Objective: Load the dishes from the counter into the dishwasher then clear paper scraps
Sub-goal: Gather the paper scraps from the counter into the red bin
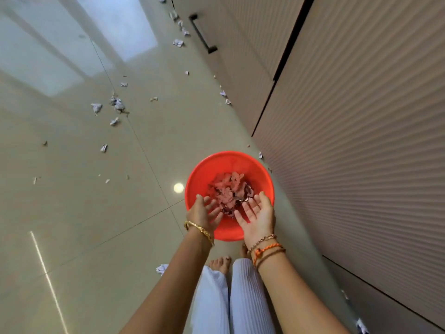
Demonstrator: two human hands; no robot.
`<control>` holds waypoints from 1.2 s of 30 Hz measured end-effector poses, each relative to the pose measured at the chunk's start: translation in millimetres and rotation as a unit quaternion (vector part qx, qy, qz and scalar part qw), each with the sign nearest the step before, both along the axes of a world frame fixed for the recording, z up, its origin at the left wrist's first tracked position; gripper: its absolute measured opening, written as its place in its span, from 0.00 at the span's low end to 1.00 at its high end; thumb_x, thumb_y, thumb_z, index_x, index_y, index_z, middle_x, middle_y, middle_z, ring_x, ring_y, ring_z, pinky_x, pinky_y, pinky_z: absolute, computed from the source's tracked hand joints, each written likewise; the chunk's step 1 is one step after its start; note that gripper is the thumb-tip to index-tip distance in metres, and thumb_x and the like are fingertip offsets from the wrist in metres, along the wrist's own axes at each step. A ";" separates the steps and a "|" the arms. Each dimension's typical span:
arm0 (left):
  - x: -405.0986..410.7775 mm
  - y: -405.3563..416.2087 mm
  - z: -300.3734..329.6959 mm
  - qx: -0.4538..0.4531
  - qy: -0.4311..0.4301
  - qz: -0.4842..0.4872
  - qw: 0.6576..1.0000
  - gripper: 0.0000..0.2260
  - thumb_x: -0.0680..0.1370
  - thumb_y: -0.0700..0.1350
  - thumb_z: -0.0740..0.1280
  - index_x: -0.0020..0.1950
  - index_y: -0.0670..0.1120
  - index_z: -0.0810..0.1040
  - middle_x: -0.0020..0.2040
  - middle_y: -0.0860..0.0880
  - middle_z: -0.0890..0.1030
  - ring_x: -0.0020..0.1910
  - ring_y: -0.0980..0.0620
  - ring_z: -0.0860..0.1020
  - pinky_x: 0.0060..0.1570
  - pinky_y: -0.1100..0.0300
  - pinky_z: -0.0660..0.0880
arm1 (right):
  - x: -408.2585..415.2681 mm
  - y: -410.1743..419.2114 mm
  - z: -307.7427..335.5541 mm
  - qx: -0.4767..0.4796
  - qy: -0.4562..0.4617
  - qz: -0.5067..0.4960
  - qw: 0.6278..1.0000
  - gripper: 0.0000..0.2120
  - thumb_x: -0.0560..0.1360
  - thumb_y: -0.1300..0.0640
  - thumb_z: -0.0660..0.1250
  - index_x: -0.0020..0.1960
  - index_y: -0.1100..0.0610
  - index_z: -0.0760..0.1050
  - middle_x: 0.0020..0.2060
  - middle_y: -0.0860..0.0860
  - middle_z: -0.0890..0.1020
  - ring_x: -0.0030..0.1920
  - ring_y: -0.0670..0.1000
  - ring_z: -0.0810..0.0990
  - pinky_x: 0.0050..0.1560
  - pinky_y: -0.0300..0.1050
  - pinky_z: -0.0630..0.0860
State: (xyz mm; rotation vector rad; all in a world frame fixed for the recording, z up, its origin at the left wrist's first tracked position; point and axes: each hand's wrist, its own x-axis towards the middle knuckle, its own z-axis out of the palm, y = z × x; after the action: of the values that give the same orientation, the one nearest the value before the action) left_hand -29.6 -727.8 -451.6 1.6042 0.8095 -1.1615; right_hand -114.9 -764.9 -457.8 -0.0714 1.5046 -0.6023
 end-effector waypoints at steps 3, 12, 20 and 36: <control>-3.0 1.0 23.0 -0.011 -0.025 -0.027 0.999 0.11 0.81 0.45 0.58 0.41 0.44 0.74 0.25 0.53 0.80 0.20 0.57 0.76 0.23 0.67 0.71 | -2.2 -14.4 37.2 -0.025 0.025 -0.046 0.998 0.11 0.77 0.51 0.60 0.37 0.53 0.70 0.34 0.47 0.74 0.35 0.46 0.74 0.35 0.40 0.69; -25.5 3.4 268.9 -0.149 -0.151 -0.221 0.952 0.11 0.79 0.40 0.60 0.37 0.43 0.72 0.22 0.52 0.76 0.18 0.59 0.71 0.18 0.70 0.66 | -24.8 -4.4 303.8 -0.229 0.048 -0.065 0.970 0.12 0.77 0.55 0.58 0.36 0.53 0.72 0.21 0.44 0.72 0.23 0.41 0.68 0.28 0.39 0.64; -96.0 -8.7 453.1 -0.427 -0.272 -0.351 0.788 0.11 0.79 0.39 0.60 0.37 0.44 0.74 0.31 0.49 0.76 0.27 0.58 0.74 0.28 0.69 0.71 | -115.3 39.8 485.2 -0.486 0.058 -0.111 0.865 0.08 0.70 0.53 0.59 0.39 0.54 0.75 0.27 0.45 0.74 0.27 0.44 0.69 0.27 0.37 0.67; -433.3 -70.0 554.2 -0.584 -0.065 -0.516 0.623 0.09 0.79 0.40 0.60 0.42 0.46 0.77 0.37 0.51 0.78 0.32 0.55 0.77 0.29 0.68 0.73 | -457.3 13.5 592.6 -0.496 0.324 -0.353 0.724 0.11 0.76 0.60 0.62 0.36 0.51 0.74 0.27 0.44 0.75 0.25 0.41 0.70 0.25 0.33 0.67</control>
State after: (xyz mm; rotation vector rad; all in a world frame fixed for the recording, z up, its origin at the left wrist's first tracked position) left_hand -462.9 -797.7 102.6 0.8154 -1.0869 -1.7128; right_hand -572.2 -751.4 134.9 -0.6098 1.6689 -2.1643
